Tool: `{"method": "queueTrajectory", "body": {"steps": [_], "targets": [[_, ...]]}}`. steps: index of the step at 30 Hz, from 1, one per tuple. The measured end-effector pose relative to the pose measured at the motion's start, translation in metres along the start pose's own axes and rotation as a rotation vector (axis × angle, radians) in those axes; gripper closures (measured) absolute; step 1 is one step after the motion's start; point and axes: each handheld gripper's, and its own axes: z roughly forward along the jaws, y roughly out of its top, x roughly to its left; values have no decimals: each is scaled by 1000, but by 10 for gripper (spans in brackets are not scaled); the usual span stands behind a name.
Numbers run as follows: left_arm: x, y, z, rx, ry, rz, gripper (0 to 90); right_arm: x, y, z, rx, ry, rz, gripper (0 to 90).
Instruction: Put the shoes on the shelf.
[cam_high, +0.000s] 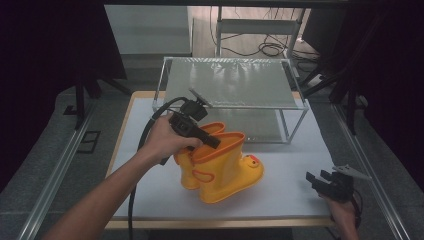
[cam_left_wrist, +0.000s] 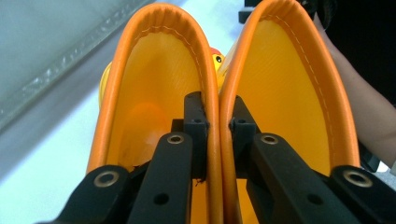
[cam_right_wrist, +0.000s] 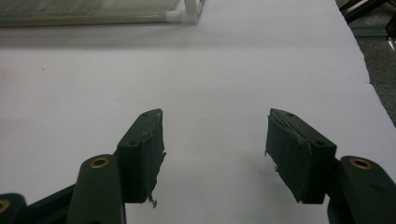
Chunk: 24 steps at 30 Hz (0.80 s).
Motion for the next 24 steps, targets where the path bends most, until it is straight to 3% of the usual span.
{"method": "queueTrajectory", "body": {"steps": [7,11,19,24], "targets": [[-20,28,-8,6,23,44,821,0,1,-1,-4,2,8,366],[-26,42,-13,-18,1,33,822,-2,0,-1,-4,2,11,366],[-41,66,-15,-12,-12,63,822,-3,1,-2,-3,1,19,367],[-46,80,-21,-33,-19,67,822,-5,0,-2,-1,-1,23,367]]}}
